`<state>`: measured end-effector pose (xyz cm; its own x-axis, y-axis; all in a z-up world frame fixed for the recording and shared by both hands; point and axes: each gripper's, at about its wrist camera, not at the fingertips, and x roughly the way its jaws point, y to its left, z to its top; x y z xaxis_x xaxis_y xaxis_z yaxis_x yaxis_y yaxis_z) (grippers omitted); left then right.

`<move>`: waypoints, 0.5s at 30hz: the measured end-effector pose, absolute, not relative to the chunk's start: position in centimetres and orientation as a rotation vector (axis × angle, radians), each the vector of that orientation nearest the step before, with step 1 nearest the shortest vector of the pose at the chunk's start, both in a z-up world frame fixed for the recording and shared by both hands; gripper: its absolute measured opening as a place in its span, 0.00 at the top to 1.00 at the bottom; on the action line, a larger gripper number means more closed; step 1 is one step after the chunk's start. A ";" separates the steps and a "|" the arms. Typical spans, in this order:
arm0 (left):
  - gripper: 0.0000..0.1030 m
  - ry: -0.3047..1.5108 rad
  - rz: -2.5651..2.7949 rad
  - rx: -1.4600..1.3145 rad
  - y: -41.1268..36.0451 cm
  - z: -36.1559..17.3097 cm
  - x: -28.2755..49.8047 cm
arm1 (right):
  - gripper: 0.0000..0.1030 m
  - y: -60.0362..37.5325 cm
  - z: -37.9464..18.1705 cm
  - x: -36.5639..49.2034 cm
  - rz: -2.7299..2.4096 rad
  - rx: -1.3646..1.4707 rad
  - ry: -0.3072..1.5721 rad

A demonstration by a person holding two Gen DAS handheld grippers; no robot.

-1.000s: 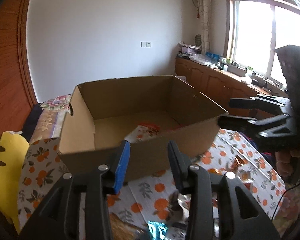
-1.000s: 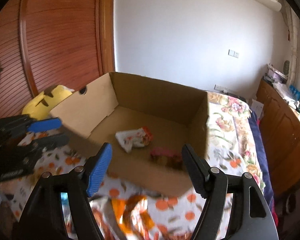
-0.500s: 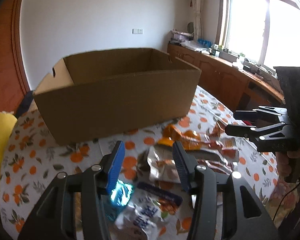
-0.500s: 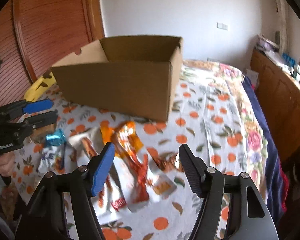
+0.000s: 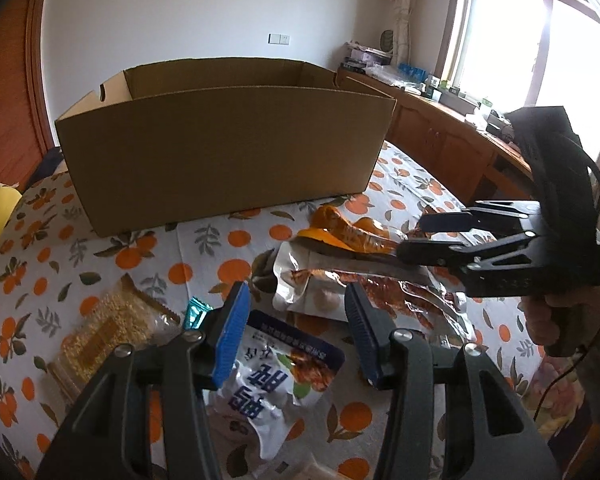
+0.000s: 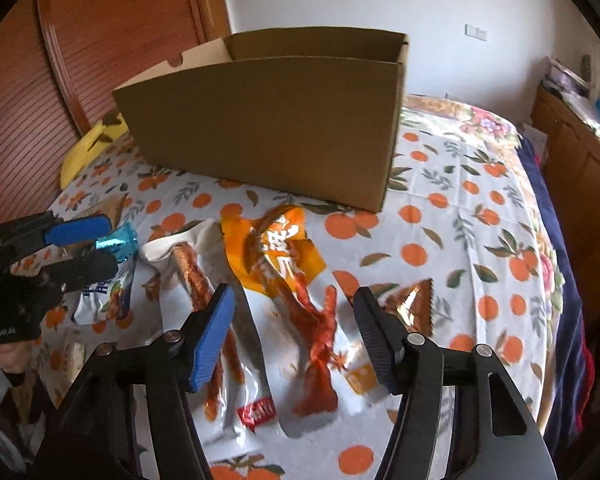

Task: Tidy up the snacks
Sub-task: 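Move both tools back to the pile and grasp orange chicken-feet packets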

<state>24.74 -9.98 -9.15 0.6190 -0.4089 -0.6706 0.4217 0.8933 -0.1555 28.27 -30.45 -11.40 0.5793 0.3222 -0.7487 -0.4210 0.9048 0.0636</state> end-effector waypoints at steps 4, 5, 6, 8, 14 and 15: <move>0.52 0.772 -0.482 0.016 -10.2 -9.3 24.5 | 0.42 -29.7 -12.1 29.1 0.452 -0.151 0.878; 0.52 0.774 -0.483 0.015 -10.2 -9.3 24.5 | 0.42 -29.4 -12.3 29.3 0.452 -0.166 0.886; 0.52 0.777 -0.484 0.013 -10.2 -9.4 24.5 | 0.42 -29.3 -12.5 29.5 0.451 -0.176 0.893; 0.52 0.783 -0.485 0.009 -10.2 -9.5 24.4 | 0.41 -29.1 -13.0 29.9 0.439 -0.198 0.906; 0.52 0.799 -0.485 0.000 -10.2 -9.9 24.3 | 0.41 -29.3 -13.8 31.2 0.426 -0.156 0.934; 0.52 0.799 -0.485 0.000 -10.2 -9.9 24.2 | 0.41 -29.2 -13.8 31.3 0.422 -0.159 0.930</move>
<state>24.22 -10.21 -9.89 0.5938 -0.4175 -0.6878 0.4176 0.8906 -0.1800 31.27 -29.24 -13.81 0.5232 0.2838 -0.8036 -0.4185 0.9069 0.0477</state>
